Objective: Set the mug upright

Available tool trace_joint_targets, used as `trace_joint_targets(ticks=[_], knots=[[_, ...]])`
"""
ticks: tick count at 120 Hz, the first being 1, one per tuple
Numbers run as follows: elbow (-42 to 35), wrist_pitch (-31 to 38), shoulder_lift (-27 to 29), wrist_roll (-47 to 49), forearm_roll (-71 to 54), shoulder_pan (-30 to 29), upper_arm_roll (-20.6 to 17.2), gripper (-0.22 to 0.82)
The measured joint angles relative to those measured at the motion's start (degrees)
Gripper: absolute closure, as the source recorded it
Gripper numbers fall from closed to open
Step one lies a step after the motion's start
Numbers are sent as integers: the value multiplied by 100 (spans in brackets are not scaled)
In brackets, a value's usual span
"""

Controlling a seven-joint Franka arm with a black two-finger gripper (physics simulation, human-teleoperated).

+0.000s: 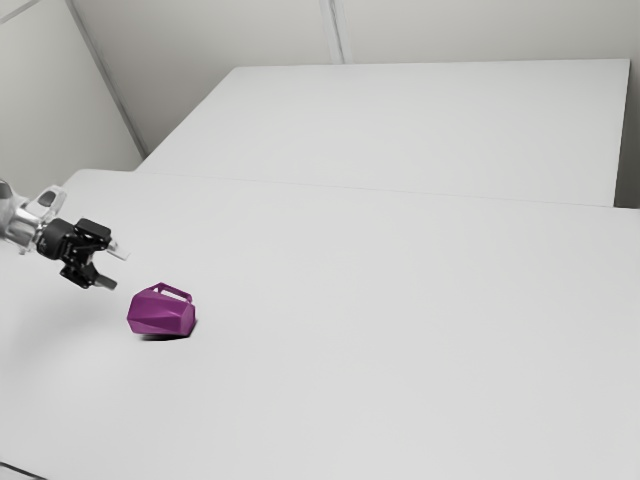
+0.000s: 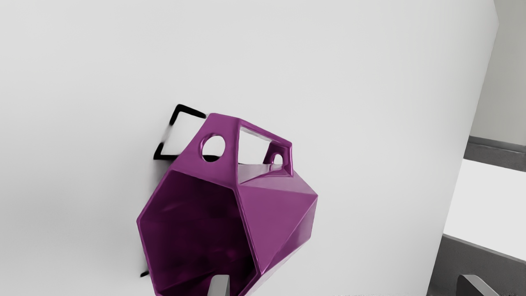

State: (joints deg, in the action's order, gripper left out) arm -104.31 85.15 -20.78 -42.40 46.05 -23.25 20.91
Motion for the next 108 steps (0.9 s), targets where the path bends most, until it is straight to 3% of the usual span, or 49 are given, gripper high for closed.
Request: trace_joint_targets(ticks=[64,86,108], knots=[[-821,-115,-413,-1574,1264,23,-62,1],[-838,-184,-403,-1879,1384,7,-61,47],[-839,-201,-376,-2104,1408,8,-61,68]])
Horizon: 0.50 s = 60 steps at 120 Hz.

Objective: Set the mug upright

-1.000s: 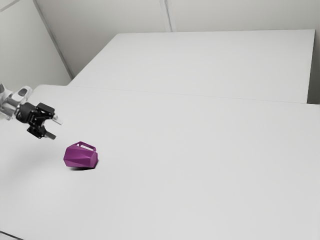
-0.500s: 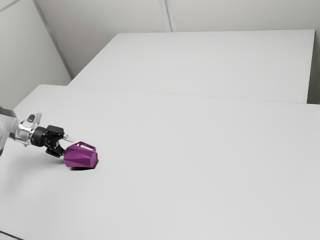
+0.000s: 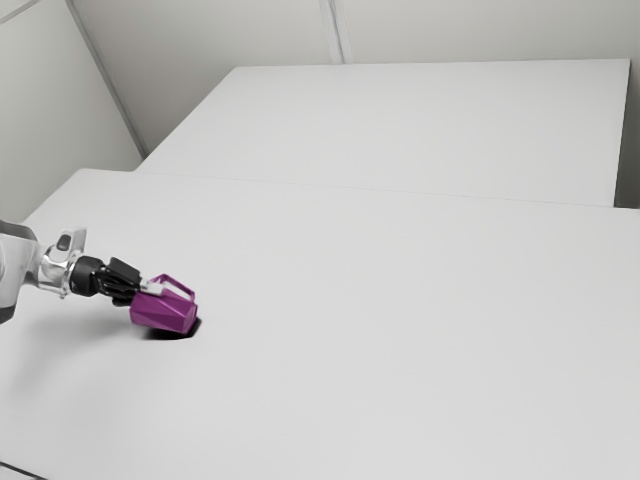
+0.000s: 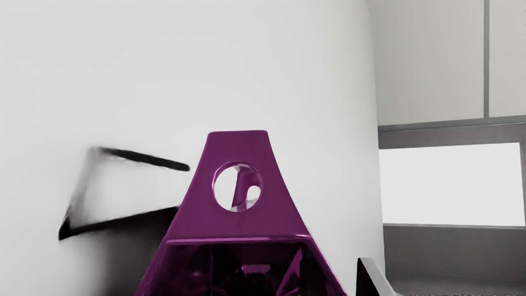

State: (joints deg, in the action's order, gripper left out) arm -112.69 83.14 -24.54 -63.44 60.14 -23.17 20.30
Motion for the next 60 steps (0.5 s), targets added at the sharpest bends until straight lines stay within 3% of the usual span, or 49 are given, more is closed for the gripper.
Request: trace_joint_targets(ticks=[29,44,60], knots=[[0,-4,269,-195,-16,36,0,75],[5,239,801,-106,-388,476,-20,76],[70,864,1312,247,-1462,782,-541,77]])
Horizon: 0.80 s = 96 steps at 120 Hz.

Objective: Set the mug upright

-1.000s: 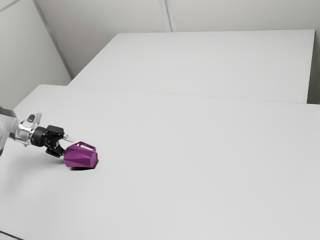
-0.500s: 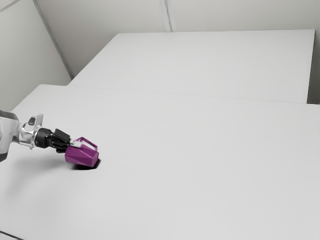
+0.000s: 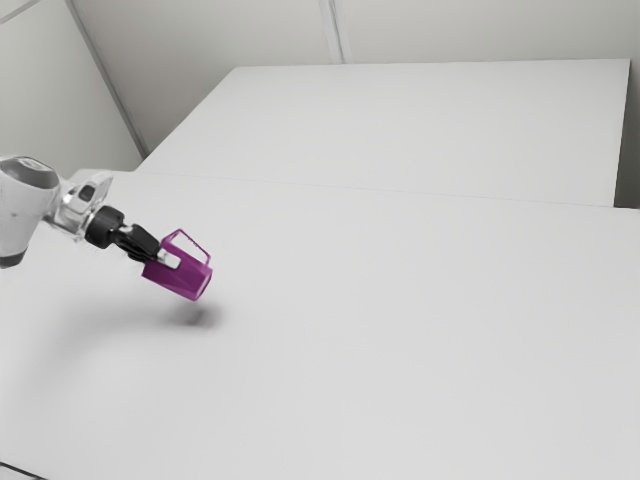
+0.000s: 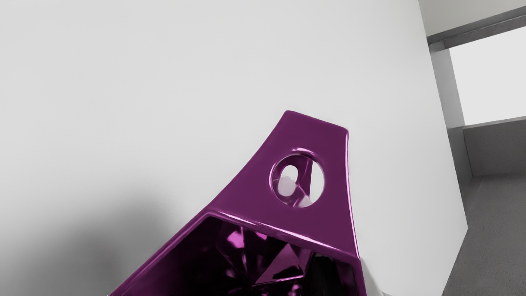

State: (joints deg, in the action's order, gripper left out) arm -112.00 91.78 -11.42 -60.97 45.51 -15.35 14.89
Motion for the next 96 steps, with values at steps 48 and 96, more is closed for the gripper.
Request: trace_joint_targets(ticks=[48,96], knots=[[51,1732,510,1712,-3189,521,-1074,79],[-1022,3363,613,3108,-4262,550,-1515,79]])
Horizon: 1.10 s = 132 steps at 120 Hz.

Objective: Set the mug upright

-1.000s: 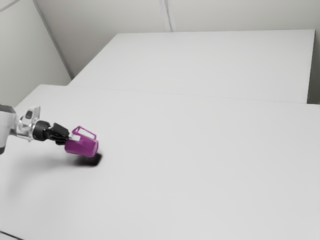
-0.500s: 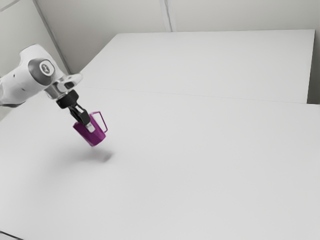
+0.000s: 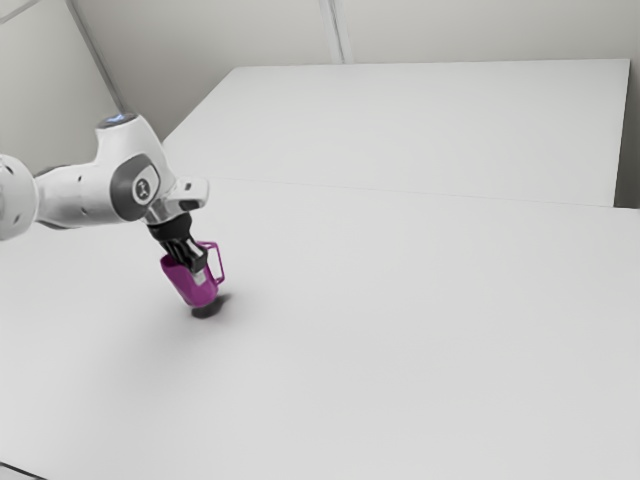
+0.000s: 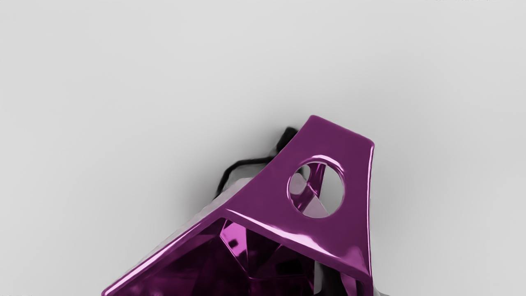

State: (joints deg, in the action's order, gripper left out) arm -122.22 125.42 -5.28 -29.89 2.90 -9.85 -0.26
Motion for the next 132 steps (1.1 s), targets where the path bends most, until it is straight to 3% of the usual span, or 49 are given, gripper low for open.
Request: trace_joint_targets(ticks=[20,30,56,81,101,132], knots=[[-190,393,-115,402,-108,-18,-10,78],[-298,532,-135,564,-125,12,-15,73],[-357,703,-38,862,-109,41,-72,31],[-278,575,510,1058,-106,76,-113,11],[777,-123,409,1178,-72,138,-123,5],[3045,-1844,-32,1309,-75,263,-117,2]])
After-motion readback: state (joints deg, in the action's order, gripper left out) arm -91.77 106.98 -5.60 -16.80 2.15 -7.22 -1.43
